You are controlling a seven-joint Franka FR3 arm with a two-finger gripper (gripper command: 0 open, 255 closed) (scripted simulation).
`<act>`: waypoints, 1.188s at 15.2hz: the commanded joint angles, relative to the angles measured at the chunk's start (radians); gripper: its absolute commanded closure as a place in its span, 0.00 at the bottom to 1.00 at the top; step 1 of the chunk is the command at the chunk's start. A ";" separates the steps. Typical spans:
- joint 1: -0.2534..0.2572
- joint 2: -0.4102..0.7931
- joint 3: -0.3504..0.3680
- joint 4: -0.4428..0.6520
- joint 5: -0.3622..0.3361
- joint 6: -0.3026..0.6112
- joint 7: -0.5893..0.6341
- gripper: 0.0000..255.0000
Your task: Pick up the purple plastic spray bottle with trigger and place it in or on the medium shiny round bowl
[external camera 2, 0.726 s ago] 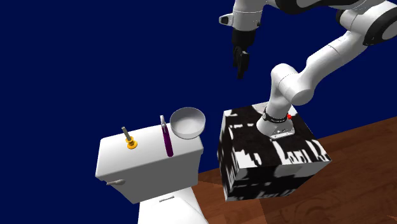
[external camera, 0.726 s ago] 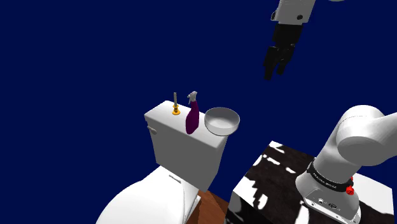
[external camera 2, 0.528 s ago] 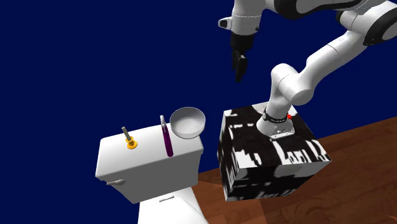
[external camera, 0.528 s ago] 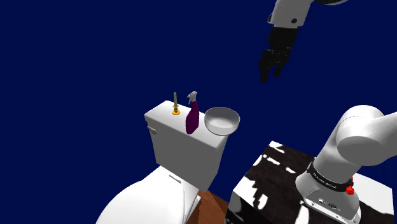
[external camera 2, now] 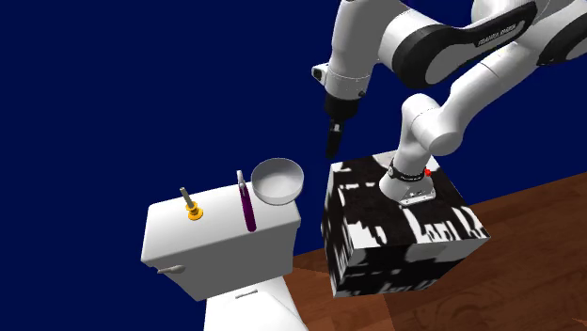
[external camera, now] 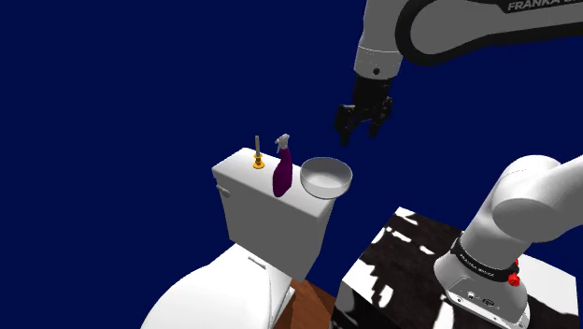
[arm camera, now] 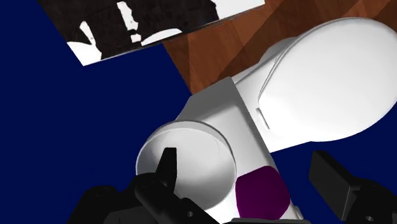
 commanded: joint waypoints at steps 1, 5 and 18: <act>-0.022 0.052 0.054 -0.003 -0.005 0.070 0.085 0.00; -0.079 0.187 0.171 0.030 -0.047 0.188 0.268 0.00; -0.221 0.830 0.414 0.355 -0.610 0.306 1.057 0.00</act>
